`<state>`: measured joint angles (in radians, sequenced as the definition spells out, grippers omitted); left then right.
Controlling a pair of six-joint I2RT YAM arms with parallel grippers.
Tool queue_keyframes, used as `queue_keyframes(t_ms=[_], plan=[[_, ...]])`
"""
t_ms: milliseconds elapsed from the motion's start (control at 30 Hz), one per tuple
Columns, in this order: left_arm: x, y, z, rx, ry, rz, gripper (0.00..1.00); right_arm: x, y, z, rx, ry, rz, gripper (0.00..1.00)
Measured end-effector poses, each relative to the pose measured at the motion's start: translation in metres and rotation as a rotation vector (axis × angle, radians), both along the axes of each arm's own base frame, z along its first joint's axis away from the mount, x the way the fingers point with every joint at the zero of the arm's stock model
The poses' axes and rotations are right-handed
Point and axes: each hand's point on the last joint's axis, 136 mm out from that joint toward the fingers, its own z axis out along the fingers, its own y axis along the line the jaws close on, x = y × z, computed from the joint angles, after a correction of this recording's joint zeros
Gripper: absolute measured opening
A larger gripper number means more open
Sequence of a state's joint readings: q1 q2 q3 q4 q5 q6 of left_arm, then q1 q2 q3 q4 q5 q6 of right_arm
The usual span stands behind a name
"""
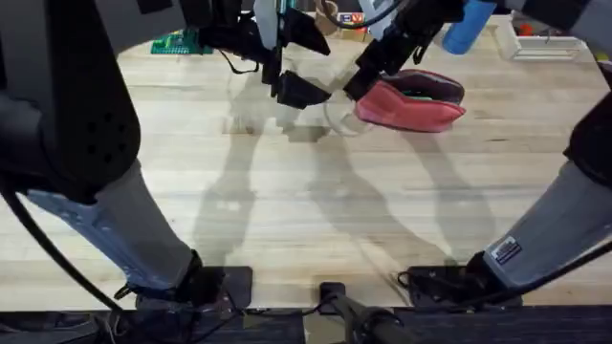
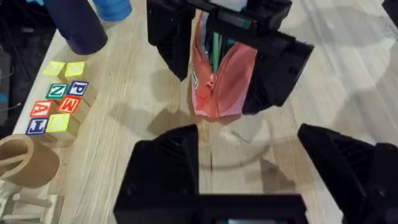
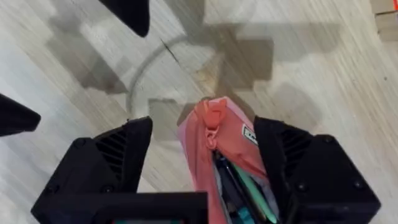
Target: Unzip the bag, pick up the pens from the table one at a time and place them inside, then zip the bag closed.
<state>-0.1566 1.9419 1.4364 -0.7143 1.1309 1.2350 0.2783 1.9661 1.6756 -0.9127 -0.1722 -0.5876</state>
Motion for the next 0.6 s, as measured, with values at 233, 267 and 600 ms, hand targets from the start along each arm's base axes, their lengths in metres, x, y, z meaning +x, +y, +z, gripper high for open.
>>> queue_keyframes(t_ms=[233, 267, 600], plan=[[0.000, 0.000, 0.000, 0.000, 0.000, 0.000, 0.993, 0.000, 0.000, -0.007, -0.008, 0.013, 0.015, 0.944], [0.000, 0.000, 0.000, 0.000, 0.000, 0.000, 0.993, 0.000, 0.000, -0.008, -0.009, 0.014, 0.016, 0.942], [0.000, 0.000, 0.000, 0.000, 0.000, 0.000, 0.993, 0.001, -0.005, -0.013, -0.040, 0.014, 0.012, 0.747]])
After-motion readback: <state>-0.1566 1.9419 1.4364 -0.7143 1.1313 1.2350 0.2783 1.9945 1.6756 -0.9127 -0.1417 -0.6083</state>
